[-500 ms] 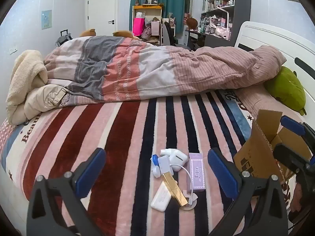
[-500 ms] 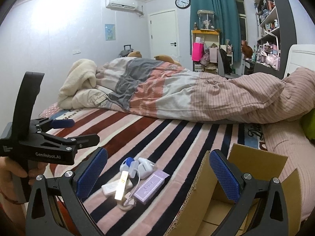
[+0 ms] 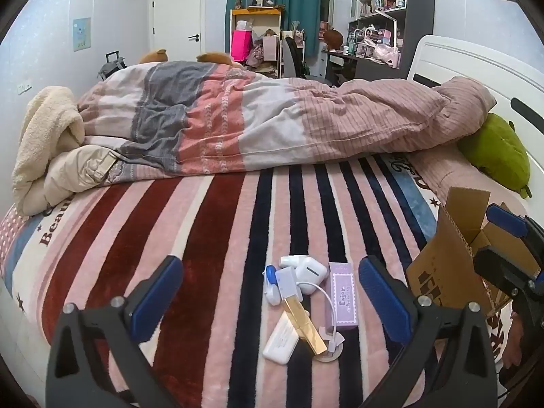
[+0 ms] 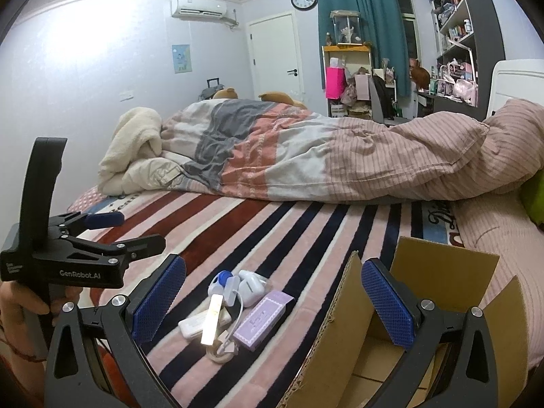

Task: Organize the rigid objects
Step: 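Reach the right gripper toward the gold lipstick tube, then grasp the gold lipstick tube with the right gripper and lift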

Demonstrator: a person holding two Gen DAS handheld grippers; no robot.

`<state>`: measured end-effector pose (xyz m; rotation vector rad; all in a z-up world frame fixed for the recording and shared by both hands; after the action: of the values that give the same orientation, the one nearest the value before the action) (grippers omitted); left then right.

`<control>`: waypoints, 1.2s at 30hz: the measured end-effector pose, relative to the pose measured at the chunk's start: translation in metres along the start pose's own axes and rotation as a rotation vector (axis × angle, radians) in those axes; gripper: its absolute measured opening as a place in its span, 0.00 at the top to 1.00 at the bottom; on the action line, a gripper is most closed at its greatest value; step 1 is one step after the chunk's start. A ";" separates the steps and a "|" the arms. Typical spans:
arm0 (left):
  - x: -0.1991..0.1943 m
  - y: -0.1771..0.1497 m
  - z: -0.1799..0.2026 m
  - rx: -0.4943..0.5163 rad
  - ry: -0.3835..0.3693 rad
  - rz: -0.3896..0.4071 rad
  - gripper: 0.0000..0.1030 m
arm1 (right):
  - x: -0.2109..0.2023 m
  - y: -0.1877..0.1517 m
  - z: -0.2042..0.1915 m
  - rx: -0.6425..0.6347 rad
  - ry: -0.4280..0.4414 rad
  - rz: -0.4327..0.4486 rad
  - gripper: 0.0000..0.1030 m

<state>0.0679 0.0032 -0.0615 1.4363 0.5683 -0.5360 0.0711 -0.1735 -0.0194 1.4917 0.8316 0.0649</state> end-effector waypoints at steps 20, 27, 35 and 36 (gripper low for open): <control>0.002 0.004 -0.016 -0.014 -0.101 0.052 0.00 | -0.007 -0.005 -0.021 -0.070 -0.037 -0.022 0.38; 0.025 -0.022 -0.059 -0.001 -0.104 -0.049 0.01 | 0.040 -0.035 -0.079 -0.084 0.141 -0.143 0.60; 0.064 -0.058 -0.065 0.060 -0.162 -0.136 0.01 | 0.137 -0.120 -0.087 -0.027 0.153 -0.418 0.73; 0.068 -0.060 -0.065 0.060 -0.170 -0.146 0.01 | 0.146 -0.128 -0.087 -0.024 0.152 -0.442 0.74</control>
<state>0.0774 0.0635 -0.1548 1.3967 0.5266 -0.7893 0.0751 -0.0412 -0.1854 1.2627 1.2629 -0.1420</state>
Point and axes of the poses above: each gripper's, at about its wrist camera, not at the fingertips, and x roughly the way its jaws point, z to its right, y to its top, the point moved 9 cm from there along x, roughly the way its jaws point, and after that the axes turned 1 degree about z, right-handed, at the moved point
